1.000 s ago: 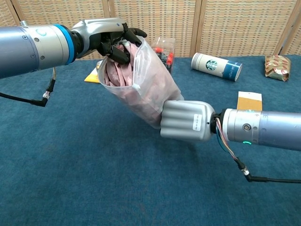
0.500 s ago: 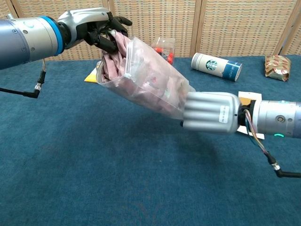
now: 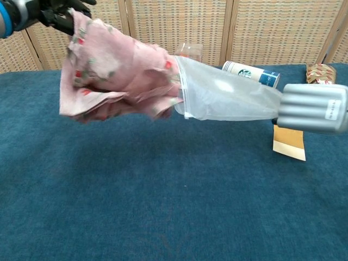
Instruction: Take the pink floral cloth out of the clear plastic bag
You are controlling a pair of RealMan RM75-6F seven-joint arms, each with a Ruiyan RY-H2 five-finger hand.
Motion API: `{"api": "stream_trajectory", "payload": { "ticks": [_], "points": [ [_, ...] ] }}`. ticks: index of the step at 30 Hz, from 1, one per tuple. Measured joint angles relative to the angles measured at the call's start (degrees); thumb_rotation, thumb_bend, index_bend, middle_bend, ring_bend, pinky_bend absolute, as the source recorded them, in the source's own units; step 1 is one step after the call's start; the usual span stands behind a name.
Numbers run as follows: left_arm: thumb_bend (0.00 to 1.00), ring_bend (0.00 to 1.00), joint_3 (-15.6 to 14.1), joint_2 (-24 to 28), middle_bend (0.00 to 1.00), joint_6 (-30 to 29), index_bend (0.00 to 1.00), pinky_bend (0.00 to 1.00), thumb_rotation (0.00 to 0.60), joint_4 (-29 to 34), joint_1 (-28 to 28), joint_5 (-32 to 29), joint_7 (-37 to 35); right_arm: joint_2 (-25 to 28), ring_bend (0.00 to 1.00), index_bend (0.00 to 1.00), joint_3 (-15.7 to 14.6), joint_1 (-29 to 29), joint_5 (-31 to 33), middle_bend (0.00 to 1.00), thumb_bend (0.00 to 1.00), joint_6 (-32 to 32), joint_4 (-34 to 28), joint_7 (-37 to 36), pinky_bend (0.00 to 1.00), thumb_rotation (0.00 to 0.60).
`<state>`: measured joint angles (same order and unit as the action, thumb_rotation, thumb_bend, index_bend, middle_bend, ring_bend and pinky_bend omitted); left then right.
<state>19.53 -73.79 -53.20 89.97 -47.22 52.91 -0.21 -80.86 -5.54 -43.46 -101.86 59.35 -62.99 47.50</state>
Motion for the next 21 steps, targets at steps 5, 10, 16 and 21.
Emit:
{"api": "stream_trajectory", "payload": {
  "ticks": [5,10,16,21],
  "points": [
    [0.66,0.0,-0.3,4.58,0.0,-0.04,0.73,0.0,0.6,-3.1,3.4,0.81,-3.32,2.69,0.77,0.85,-0.57,2.52,1.35,0.87,1.0,0.76,-0.01,0.7,1.0,0.6],
    [0.66,0.0,-0.84,7.34,0.0,0.48,0.73,0.0,0.6,-6.58,6.21,1.69,-7.27,3.52,0.77,0.85,-1.11,4.29,1.84,0.87,1.0,1.55,0.98,0.43,1.0,0.6],
    [0.66,0.0,-1.76,8.74,0.0,1.63,0.73,0.0,0.6,-9.95,8.67,3.94,-12.15,3.15,0.77,0.85,-1.0,4.91,1.34,0.86,1.0,2.39,1.36,0.32,1.0,0.6],
    [0.49,0.0,-2.89,8.9,0.0,2.04,0.08,0.0,0.6,-11.71,10.12,6.29,-14.0,2.78,0.53,0.45,-0.66,5.11,0.22,0.53,0.54,4.11,1.51,0.88,0.59,0.6]
  ]
}}
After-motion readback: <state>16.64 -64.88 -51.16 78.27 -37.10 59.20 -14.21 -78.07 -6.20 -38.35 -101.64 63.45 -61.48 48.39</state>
